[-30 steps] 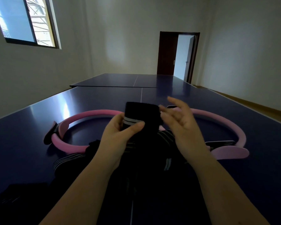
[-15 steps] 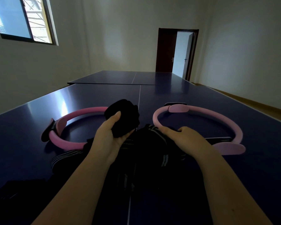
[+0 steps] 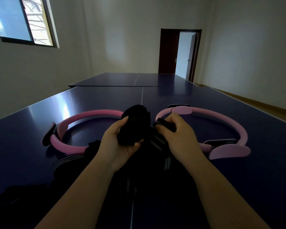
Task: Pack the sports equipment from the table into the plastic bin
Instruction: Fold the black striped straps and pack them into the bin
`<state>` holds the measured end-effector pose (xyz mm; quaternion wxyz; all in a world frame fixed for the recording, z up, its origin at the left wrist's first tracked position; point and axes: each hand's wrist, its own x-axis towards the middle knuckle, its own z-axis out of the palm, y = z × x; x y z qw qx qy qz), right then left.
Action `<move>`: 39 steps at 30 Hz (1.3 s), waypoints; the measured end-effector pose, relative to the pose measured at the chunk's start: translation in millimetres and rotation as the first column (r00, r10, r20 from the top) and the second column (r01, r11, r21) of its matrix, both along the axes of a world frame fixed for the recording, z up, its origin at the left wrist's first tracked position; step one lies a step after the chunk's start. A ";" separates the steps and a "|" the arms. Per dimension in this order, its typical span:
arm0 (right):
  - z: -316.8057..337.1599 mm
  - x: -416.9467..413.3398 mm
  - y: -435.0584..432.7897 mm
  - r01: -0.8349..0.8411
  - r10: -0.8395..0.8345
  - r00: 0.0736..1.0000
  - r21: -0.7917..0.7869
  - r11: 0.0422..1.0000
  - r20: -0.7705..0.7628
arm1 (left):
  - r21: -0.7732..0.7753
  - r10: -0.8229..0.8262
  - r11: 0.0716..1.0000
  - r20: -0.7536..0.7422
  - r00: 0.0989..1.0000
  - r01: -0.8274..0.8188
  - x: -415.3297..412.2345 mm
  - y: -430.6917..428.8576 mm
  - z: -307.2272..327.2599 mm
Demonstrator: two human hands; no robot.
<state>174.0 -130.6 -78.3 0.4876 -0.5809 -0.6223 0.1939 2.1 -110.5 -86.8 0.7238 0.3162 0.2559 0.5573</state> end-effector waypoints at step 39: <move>4.3 19.2 3.9 -0.054 0.054 0.995 0.004 0.999 0.084 | 0.173 0.027 0.984 0.117 0.993 -0.047 1.6 4.5 -1.8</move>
